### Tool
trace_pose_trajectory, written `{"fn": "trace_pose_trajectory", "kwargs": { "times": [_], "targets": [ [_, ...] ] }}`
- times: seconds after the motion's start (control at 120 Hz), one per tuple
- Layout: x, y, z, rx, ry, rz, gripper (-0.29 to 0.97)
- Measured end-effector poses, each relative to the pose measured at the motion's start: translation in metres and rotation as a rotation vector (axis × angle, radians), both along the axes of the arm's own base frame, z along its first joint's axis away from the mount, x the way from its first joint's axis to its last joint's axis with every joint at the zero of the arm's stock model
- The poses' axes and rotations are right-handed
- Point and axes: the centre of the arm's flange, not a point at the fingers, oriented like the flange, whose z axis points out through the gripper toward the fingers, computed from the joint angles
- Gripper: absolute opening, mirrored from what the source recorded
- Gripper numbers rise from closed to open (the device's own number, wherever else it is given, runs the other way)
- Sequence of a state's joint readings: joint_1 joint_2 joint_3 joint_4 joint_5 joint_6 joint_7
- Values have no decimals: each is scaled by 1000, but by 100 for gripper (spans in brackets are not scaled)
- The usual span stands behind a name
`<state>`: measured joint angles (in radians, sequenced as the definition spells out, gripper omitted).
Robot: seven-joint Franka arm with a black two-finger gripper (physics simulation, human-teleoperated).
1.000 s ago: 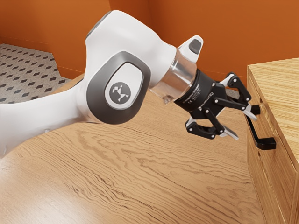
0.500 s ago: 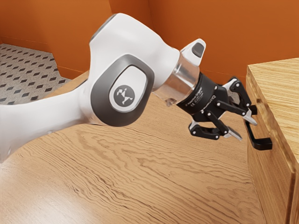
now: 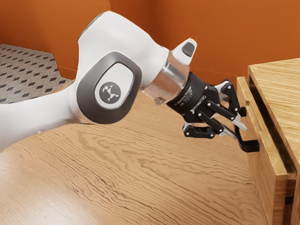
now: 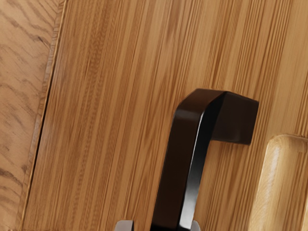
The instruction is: Pull the drawer handle with one arm to open the drawer
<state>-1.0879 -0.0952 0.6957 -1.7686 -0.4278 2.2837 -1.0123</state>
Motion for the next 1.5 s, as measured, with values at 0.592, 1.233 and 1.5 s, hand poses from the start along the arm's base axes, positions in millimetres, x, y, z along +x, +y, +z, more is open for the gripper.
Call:
{"fn": "trace_pose_trajectory", "kwargs": {
  "times": [0.592,1.233,1.5],
  "targets": [
    [-17,49,-2,-54,46,18,-2],
    [-47,88,-1,-36,112,-16,-4],
    [-52,106,-6,-28,136,1,-1]
  ]
}}
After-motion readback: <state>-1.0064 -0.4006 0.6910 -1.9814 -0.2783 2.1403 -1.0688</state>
